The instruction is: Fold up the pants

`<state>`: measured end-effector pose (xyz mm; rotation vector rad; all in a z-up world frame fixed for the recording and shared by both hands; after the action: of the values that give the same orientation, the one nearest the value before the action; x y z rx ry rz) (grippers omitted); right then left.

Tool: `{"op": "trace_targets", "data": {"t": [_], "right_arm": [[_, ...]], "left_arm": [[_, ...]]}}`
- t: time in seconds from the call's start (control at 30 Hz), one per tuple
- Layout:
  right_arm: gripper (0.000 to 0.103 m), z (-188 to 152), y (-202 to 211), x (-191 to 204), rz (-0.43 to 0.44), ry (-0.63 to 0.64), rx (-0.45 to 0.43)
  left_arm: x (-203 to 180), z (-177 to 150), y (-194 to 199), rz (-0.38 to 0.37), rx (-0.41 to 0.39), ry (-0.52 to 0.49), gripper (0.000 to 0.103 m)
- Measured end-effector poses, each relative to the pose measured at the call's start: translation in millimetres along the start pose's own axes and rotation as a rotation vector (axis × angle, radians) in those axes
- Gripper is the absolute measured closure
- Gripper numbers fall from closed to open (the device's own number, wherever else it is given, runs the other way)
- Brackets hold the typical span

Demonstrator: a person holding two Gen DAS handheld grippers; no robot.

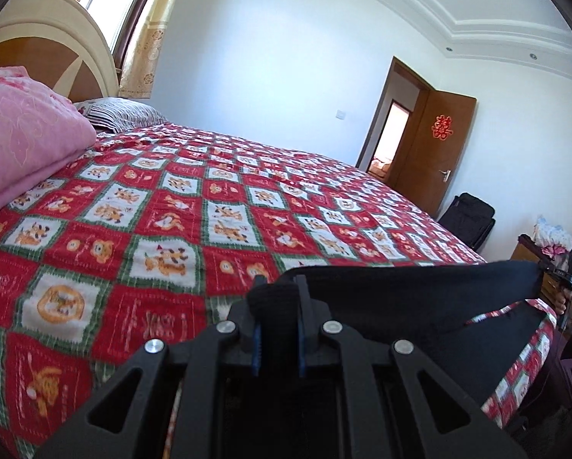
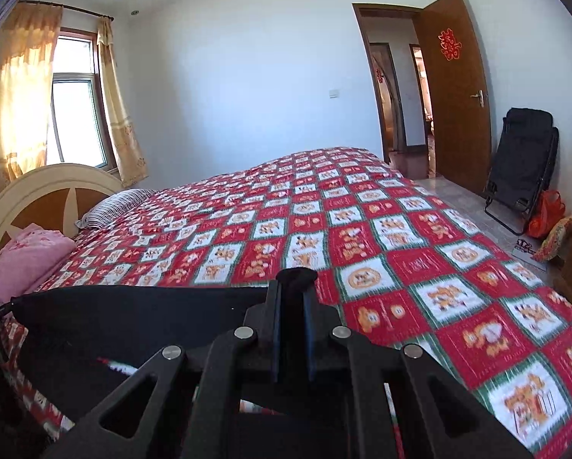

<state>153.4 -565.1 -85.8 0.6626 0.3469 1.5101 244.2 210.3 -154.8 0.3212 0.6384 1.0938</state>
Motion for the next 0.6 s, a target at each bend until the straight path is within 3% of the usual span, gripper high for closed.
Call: {"op": "trace_targets", "data": {"t": [0.2,0.37,0.57,0.6], "right_arm": [[0.093,-36,13,-13,-0.005,-0.017,0.061],[0.093,-60,7,-19,-0.043,-0.006,0.138],[0.093,-81,10,-23,-0.070,0.026,0.196],[0.093,-84,11,-23,-0.069,0.031,0.203]], "left_arm": [[-1,-43,11,-0.033,0.034,-0.007,0.089],[1,-75,9,-0.018,0.080,-0.024,0.089],[9,-90,16,-0.009,0.084,-0.030,0.074],[11,-93,19,-0.001,0.084,-0.031,0.067]]}}
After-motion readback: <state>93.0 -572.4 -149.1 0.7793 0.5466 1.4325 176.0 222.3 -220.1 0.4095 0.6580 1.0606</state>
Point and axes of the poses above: each gripper's, at about its wrist camera, not at the fingertips, and y roughly against the way its jaws point, x to its left, z to its top, the point moved 8 cm from there along -y, roughly the way its jaws point, and after that the axes turned 10 degrees about x, right-handed, at the moved point
